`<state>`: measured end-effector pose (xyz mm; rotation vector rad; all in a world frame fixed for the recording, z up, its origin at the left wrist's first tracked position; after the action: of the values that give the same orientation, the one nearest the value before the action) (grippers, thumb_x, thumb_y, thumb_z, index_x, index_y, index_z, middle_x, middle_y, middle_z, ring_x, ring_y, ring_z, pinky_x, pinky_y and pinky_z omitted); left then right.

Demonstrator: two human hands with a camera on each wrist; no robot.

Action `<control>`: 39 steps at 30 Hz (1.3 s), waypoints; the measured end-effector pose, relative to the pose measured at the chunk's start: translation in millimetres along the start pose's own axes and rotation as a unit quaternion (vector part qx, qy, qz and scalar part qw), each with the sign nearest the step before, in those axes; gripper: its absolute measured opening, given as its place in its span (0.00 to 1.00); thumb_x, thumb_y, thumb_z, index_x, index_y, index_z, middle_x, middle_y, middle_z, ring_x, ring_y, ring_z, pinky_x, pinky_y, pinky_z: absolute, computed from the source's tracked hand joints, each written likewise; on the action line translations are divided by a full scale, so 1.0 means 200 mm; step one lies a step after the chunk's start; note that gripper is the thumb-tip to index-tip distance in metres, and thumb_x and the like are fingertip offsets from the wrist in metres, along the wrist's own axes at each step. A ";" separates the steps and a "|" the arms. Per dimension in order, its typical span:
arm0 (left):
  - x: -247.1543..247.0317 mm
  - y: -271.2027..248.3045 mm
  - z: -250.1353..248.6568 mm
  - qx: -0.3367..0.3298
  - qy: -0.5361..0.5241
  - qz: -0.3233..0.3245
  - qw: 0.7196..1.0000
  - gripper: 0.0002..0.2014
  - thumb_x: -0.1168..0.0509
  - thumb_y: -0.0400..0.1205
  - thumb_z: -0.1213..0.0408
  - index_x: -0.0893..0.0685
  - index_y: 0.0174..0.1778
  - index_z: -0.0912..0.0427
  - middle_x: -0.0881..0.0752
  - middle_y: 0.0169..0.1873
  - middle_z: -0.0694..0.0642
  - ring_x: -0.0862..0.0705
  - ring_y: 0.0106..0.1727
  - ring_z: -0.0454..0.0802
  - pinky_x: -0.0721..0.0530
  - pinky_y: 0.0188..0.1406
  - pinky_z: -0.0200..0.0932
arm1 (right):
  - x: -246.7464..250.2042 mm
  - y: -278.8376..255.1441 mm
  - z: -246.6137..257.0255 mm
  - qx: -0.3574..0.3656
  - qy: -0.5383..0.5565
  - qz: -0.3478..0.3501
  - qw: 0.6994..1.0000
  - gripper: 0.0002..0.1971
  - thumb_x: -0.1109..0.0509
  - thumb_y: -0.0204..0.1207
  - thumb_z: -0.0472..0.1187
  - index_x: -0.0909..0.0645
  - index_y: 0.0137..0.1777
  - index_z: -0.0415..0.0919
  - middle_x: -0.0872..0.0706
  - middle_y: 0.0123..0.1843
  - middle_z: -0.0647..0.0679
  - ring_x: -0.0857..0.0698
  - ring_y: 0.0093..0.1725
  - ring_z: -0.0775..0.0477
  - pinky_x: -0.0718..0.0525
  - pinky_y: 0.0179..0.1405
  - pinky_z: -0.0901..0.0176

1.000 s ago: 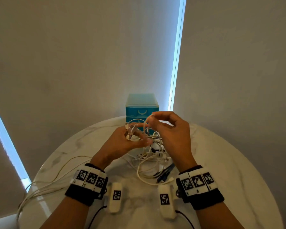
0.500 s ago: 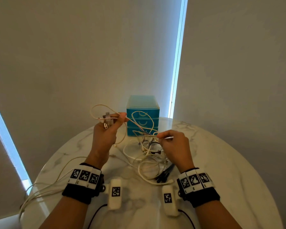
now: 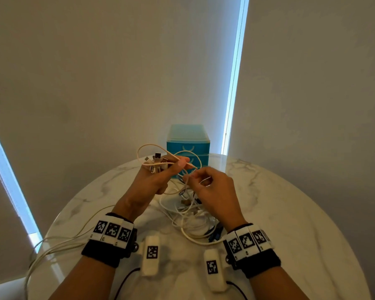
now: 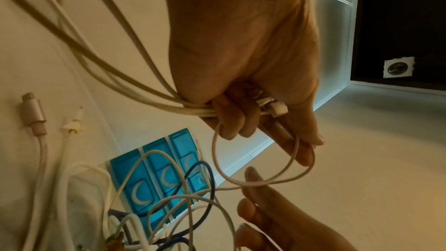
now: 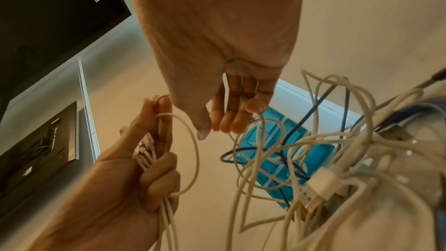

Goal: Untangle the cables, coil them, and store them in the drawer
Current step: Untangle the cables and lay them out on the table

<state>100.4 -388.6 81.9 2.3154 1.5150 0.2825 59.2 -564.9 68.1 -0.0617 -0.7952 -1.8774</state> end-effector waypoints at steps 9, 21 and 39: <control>-0.07 0.01 0.04 -0.013 0.165 0.068 0.984 0.15 0.28 0.90 0.60 0.11 0.73 0.46 0.06 0.59 0.35 0.10 0.56 0.29 0.17 0.46 0.23 | 0.17 0.00 0.06 0.025 0.100 -0.105 0.989 0.04 0.26 0.88 0.50 0.12 0.55 0.52 0.05 0.46 0.57 0.06 0.48 0.58 0.06 0.55 0.53; -0.04 0.06 0.20 0.029 0.200 0.072 0.977 0.12 0.22 0.84 0.55 0.07 0.63 0.41 0.04 0.55 0.41 0.07 0.59 0.40 0.12 0.64 0.40 | 0.12 -0.02 0.23 0.075 0.258 -0.058 0.961 0.10 0.29 0.90 0.40 0.16 0.64 0.35 0.05 0.53 0.42 0.05 0.52 0.46 0.07 0.50 0.56; -0.02 0.04 -0.02 -0.067 0.128 0.000 0.989 0.14 0.33 0.92 0.57 0.10 0.71 0.52 0.05 0.58 0.49 0.08 0.58 0.37 0.12 0.57 0.33 | -0.05 0.00 -0.04 -0.016 0.046 0.020 0.999 0.07 0.29 0.90 0.50 0.12 0.60 0.51 0.05 0.44 0.53 0.06 0.41 0.56 0.06 0.46 0.51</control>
<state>103.3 -394.9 88.9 2.2414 1.5580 0.6841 66.0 -561.9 58.6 -0.0115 -0.6957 -1.8421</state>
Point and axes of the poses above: each hand's wrist, its own y-axis towards the middle knuckle, its own x-axis out of the back of the hand, z = x × y, the point moved 9 cm from there along y, towards the middle knuckle
